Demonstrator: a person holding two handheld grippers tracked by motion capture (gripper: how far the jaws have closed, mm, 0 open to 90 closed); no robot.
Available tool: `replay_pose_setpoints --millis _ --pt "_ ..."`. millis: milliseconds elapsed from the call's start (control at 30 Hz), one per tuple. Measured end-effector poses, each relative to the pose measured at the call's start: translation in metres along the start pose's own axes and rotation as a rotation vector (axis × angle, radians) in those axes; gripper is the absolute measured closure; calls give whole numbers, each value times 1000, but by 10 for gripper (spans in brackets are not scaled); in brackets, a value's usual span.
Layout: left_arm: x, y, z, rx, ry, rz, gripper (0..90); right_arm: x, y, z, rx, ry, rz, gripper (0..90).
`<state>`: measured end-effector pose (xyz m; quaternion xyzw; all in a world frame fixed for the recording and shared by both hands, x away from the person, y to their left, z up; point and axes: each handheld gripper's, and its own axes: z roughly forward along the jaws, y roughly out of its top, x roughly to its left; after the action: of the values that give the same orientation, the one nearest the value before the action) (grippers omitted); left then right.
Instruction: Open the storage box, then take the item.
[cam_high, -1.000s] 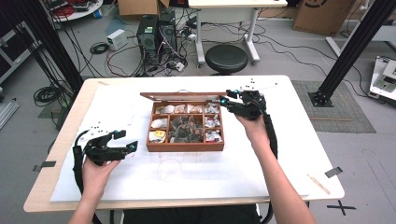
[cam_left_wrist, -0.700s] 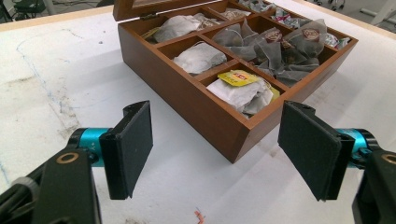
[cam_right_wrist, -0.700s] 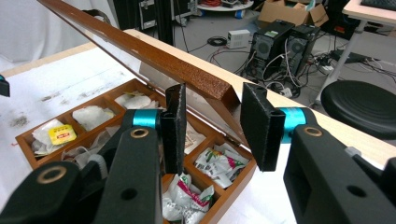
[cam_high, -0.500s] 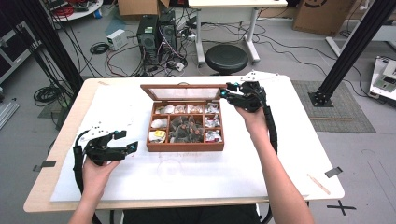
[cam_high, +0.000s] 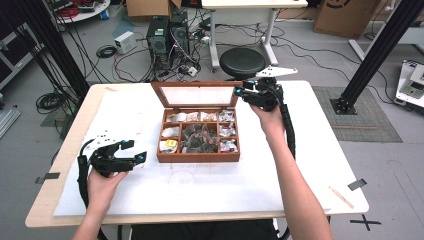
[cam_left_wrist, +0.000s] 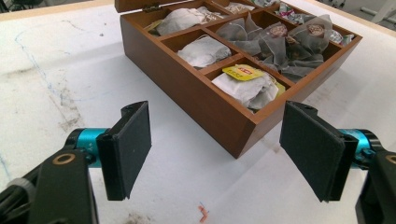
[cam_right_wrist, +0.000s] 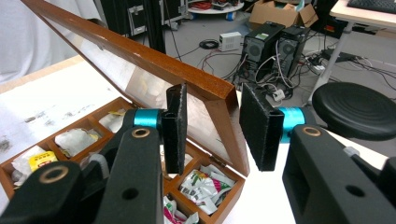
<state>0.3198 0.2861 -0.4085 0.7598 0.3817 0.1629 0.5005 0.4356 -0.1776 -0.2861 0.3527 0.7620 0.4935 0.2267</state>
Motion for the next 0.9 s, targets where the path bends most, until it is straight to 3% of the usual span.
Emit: replay_pose_setpoints --millis 233,500,767,900 --pt "-2 -2 -4 -34 27 -4 250 -1 1 1 3 -1 6 629" --pt "-3 -1 -6 -43 24 4 250 -3 4 3 1 -6 15 628" --pt "-5 1 -3 -42 9 10 250 -2 4 3 3 -7 14 619" --pt "-4 5 -2 -31 -25 -21 249 -1 4 2 2 -6 13 619"
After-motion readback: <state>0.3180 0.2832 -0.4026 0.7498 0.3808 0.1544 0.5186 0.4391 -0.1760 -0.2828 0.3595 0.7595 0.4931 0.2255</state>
